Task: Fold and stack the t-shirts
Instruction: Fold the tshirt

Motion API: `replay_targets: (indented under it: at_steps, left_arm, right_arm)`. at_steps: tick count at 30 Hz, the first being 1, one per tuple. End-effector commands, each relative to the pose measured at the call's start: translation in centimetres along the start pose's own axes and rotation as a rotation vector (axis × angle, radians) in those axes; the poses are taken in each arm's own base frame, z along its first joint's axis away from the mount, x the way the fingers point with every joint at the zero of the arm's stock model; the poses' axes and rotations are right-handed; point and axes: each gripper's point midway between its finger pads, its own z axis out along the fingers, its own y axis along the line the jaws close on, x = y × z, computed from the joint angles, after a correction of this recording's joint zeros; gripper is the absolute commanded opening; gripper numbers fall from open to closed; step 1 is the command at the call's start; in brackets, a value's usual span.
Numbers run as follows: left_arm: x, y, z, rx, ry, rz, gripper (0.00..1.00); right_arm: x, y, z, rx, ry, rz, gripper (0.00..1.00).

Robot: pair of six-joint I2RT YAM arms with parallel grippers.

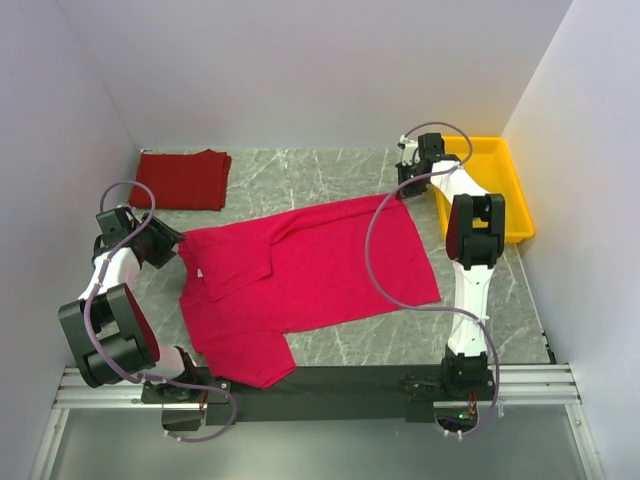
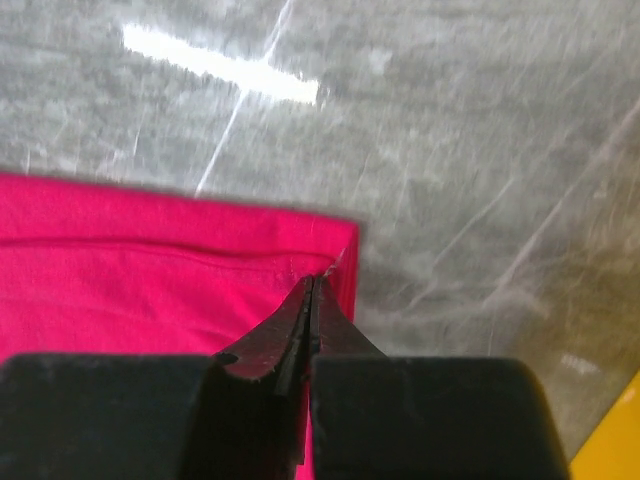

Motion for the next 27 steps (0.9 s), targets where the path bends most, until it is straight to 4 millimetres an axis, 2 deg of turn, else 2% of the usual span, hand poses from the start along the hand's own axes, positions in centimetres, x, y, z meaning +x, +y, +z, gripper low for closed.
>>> replay_targets:
  at_steps: [1, 2, 3, 5, 11, 19, 27]
  left_arm:
    - [-0.4, -0.5, -0.4, 0.036, -0.02, 0.025, 0.61]
    - [-0.4, -0.4, -0.4, 0.034, -0.02, 0.025, 0.61]
    - [-0.3, -0.5, -0.4, 0.037, -0.018, 0.025, 0.61]
    - [-0.3, -0.5, -0.4, 0.039, -0.019, 0.025, 0.61]
    - [-0.5, -0.6, -0.6, 0.043, -0.023, 0.029, 0.61]
    - [-0.4, -0.4, -0.9, 0.041, -0.022, 0.032, 0.61]
    - [-0.4, -0.4, -1.0, 0.044, -0.018, 0.036, 0.61]
  right_arm:
    - [-3.0, 0.1, -3.5, 0.034, -0.115, -0.054, 0.0]
    - [-3.6, 0.2, -4.4, 0.041, -0.14, -0.06, 0.0]
    - [-3.2, 0.2, -4.5, 0.043, -0.137, -0.06, 0.0]
    - [-3.9, 0.4, -5.5, 0.047, -0.169, -0.073, 0.0]
    - [-3.4, 0.8, -6.0, 0.038, -0.17, -0.085, 0.0]
    - [-1.4, 1.1, -6.2, 0.023, -0.143, -0.146, 0.01]
    - [0.2, -0.3, -6.4, 0.083, -0.12, -0.203, 0.01]
